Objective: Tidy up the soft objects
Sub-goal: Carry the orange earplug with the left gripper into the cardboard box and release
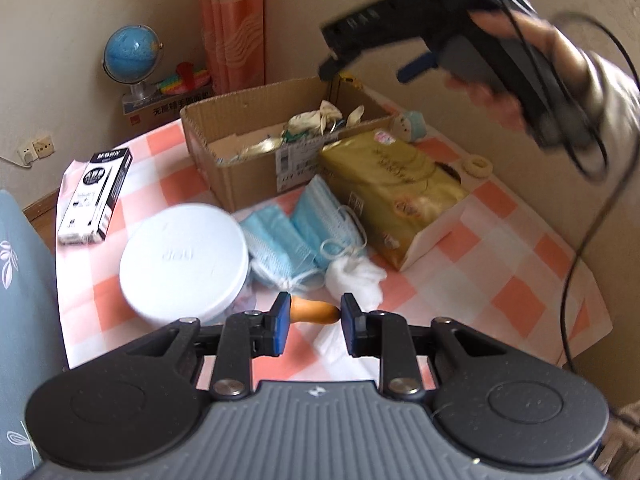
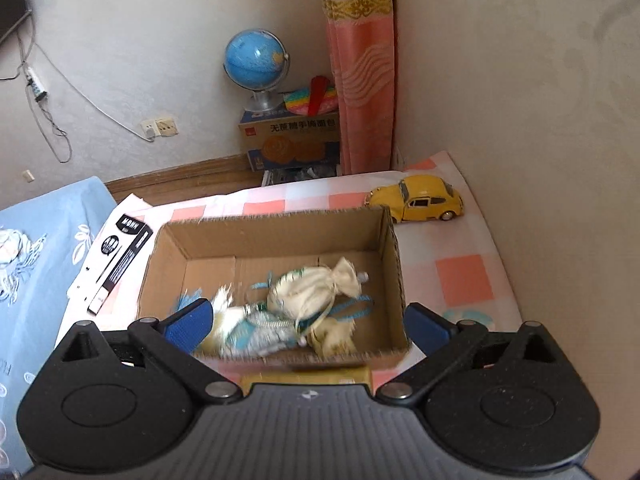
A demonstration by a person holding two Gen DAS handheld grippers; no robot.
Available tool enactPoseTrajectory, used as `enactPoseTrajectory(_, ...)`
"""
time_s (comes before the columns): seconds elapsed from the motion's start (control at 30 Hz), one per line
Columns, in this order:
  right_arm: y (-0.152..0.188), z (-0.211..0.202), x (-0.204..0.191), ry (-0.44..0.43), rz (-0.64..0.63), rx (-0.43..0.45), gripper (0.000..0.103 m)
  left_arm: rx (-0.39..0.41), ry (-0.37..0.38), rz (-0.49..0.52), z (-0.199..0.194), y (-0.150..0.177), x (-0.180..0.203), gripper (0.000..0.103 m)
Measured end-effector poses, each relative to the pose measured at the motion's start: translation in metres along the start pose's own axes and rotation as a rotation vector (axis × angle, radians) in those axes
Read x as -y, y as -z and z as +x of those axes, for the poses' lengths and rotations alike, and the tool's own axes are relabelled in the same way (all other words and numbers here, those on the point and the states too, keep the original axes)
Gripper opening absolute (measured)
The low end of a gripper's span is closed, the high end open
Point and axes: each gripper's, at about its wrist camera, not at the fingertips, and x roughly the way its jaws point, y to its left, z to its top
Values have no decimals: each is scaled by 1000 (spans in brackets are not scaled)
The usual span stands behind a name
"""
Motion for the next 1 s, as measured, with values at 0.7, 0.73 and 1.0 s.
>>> enactPoseTrajectory(0.7,142,-79,33,-7,-49,153,103,47,-78,2,67,-139,-15,26)
enactPoseTrajectory(0.73,145,-81,34,0,-46,155,103,46,-87,-11,73,-145,-18,26)
enactPoseTrajectory(1.0,160,-86,44,-16,-29,145,103,117,-159,-100,99,-170,-36,85)
